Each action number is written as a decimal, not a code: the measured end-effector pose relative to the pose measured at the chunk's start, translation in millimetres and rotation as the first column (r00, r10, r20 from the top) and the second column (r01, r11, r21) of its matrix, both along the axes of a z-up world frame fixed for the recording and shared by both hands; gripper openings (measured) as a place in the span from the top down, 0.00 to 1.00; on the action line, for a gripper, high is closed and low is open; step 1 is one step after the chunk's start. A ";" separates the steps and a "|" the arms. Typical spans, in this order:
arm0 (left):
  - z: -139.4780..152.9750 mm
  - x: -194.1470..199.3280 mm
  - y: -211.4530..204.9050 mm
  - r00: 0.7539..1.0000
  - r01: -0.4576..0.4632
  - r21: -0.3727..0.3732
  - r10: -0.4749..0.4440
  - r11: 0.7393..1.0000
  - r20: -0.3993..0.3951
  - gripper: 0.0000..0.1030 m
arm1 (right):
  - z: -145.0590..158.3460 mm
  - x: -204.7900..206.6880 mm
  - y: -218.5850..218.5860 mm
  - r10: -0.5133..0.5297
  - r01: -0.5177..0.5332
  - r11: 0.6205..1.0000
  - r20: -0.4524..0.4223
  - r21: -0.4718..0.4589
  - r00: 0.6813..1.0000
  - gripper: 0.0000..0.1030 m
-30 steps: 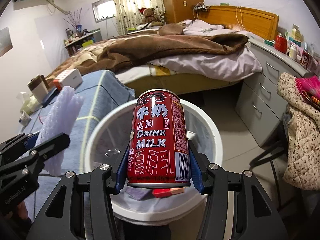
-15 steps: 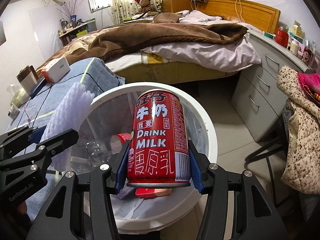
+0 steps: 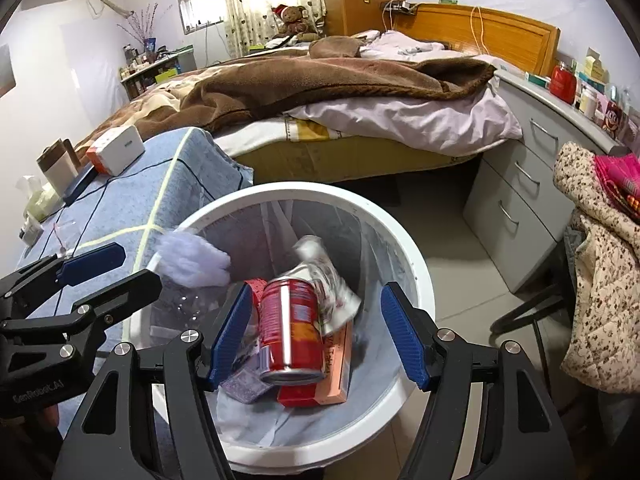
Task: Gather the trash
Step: 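Carry the can and foam sleeve over the white bin and release both, then move both tools back from the bin toward the cups on the table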
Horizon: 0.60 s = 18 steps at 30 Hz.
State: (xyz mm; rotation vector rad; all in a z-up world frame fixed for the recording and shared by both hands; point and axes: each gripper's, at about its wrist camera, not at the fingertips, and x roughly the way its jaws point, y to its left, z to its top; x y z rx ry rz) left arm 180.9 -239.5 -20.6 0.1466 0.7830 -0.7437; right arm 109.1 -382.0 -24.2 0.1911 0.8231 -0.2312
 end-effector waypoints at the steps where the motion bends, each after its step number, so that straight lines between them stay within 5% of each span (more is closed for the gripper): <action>1: 2.2 -0.8 2.4 1.000 -0.003 -0.006 0.003 1.000 0.004 0.39 | 1.5 0.2 0.7 0.000 0.000 1.000 0.003 -0.002 1.000 0.34; 18: 36.7 8.5 65.4 0.991 -0.107 -0.057 0.112 0.993 0.076 0.38 | 32.9 8.4 34.3 0.046 -0.043 0.998 0.096 -0.035 0.994 0.34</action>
